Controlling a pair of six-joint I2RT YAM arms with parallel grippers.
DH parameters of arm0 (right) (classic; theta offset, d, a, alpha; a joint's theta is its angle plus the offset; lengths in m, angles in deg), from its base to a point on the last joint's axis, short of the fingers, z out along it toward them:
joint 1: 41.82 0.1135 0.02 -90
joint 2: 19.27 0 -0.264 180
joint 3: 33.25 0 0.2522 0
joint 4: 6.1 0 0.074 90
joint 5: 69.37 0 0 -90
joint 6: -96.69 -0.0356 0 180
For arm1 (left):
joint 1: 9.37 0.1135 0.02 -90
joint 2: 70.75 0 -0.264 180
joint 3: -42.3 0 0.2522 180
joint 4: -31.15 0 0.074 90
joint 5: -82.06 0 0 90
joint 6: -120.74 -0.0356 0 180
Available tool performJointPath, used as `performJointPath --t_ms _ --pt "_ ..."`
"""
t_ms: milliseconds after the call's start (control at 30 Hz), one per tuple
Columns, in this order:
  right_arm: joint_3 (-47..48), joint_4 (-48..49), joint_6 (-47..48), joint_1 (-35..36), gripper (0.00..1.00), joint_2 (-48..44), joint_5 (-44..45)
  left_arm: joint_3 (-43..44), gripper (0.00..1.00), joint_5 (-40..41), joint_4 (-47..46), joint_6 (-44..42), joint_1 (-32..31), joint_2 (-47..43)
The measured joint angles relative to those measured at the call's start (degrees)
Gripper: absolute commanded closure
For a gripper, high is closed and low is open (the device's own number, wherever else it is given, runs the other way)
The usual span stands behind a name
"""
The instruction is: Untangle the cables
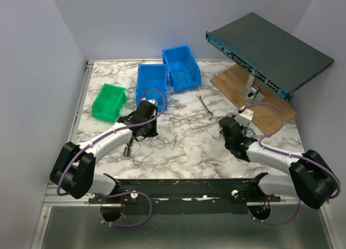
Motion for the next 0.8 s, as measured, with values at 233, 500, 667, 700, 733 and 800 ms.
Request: performJointPath --t_ms 233,500,667,700,733,800 --pt "-0.11 0.11 0.04 0.0 0.94 -0.13 0.0 10.71 1.0 1.53 5.88 -0.35 -5.01 -5.03" --pt "-0.74 0.76 0.24 0.0 0.94 -1.22 0.02 39.89 1.0 1.9 14.73 -4.24 -4.83 6.69" --pt "-1.03 1.4 0.57 0.0 0.85 -1.66 0.0 67.25 1.0 1.81 21.84 -6.73 -3.48 19.85" --pt "-1.09 1.6 0.87 0.0 0.71 -1.68 -0.11 73.11 1.0 1.6 23.5 -7.02 -2.99 22.62" --pt "-1.2 1.97 1.33 0.0 0.54 -1.68 -0.46 77.37 1.0 1.42 23.67 -7.26 -2.62 24.72" --pt "-1.75 3.58 2.97 -0.04 0.36 -1.95 -2.47 86.2 1.0 0.0 25.14 -7.58 -1.57 29.11"
